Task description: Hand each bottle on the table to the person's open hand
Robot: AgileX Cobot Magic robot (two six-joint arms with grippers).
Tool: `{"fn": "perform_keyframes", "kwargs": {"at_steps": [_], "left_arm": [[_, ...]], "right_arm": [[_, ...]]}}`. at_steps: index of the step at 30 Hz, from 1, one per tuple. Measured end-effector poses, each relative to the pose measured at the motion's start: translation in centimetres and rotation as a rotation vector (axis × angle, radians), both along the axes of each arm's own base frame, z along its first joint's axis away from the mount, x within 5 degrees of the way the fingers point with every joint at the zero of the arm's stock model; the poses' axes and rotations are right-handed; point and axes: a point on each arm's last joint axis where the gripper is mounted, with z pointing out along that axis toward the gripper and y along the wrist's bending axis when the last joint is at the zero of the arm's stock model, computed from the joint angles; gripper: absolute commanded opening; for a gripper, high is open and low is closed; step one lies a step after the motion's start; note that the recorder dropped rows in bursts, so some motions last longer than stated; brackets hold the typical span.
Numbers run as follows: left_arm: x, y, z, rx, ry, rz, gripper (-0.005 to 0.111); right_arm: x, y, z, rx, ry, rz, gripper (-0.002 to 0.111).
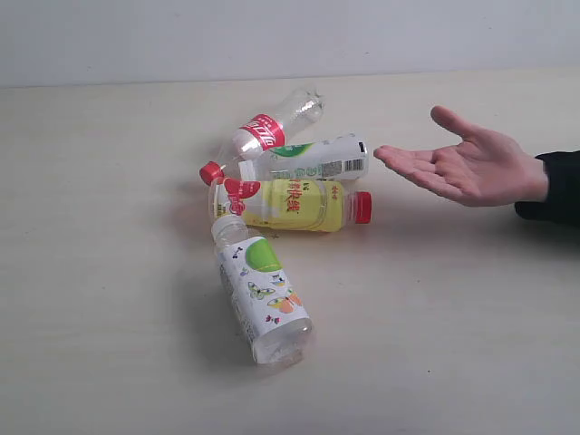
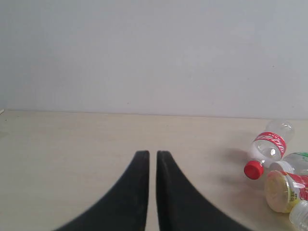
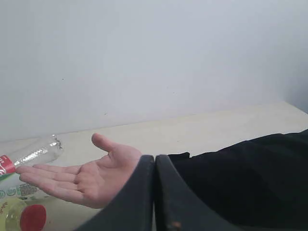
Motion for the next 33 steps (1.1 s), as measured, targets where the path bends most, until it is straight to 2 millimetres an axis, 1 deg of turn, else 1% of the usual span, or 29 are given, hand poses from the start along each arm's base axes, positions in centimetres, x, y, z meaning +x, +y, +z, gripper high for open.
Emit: {"fn": "perform_keyframes", "kwargs": {"at_steps": [19, 22, 24, 28, 33], "left_arm": [[0.0, 0.0, 0.0, 0.0, 0.0, 0.0, 0.008], [0.0, 0.0, 0.0, 0.0, 0.0, 0.0, 0.008], [0.0, 0.0, 0.0, 0.0, 0.0, 0.0, 0.008], [0.0, 0.0, 0.0, 0.0, 0.0, 0.0, 0.008], [0.0, 0.0, 0.0, 0.0, 0.0, 0.0, 0.008]], "right_arm": [[0.0, 0.0, 0.1, -0.012, -0.005, 0.0, 0.0], [0.0, 0.0, 0.4, -0.006, -0.041, -0.001, 0.0], [0.0, 0.0, 0.8, 0.047, -0.091, -0.002, 0.0], [0.0, -0.1, 1.5, 0.228, -0.165, 0.0, 0.0], [-0.2, -0.2, 2.5, 0.265, -0.288, 0.0, 0.0]]}}
